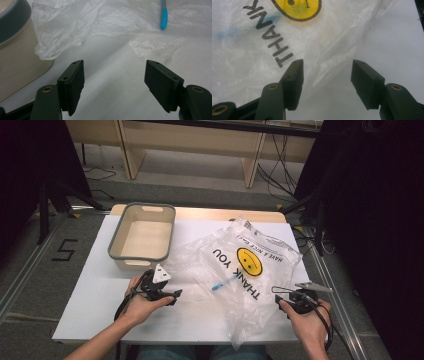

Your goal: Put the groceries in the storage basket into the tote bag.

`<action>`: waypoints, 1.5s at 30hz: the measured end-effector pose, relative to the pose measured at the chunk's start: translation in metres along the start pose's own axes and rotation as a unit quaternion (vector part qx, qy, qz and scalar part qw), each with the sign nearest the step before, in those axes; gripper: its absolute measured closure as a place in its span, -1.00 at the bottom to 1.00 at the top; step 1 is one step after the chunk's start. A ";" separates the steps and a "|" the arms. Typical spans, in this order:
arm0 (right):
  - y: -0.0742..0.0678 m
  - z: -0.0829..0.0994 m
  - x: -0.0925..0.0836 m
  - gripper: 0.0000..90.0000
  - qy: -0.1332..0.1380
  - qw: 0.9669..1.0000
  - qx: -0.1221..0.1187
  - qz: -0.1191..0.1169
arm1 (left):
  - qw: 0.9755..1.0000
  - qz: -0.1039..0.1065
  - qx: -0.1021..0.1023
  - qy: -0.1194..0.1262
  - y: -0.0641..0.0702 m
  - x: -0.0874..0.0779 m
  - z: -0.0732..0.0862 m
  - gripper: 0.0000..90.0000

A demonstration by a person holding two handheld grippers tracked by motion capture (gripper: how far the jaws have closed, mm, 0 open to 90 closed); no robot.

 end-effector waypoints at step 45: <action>0.041 -0.005 0.015 1.00 -0.036 0.999 -0.027 0.017 | 1.000 -0.007 -0.001 -0.026 -0.005 0.017 -0.003 0.38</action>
Point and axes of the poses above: each handheld gripper's, and its own axes: x roughly forward along the jaws, z roughly out of its underside, y roughly to its right, the point moved 8 cm from there along x, roughly forward along the jaws, and after that the axes turned 4 degrees about y, right-handed, at the moved point
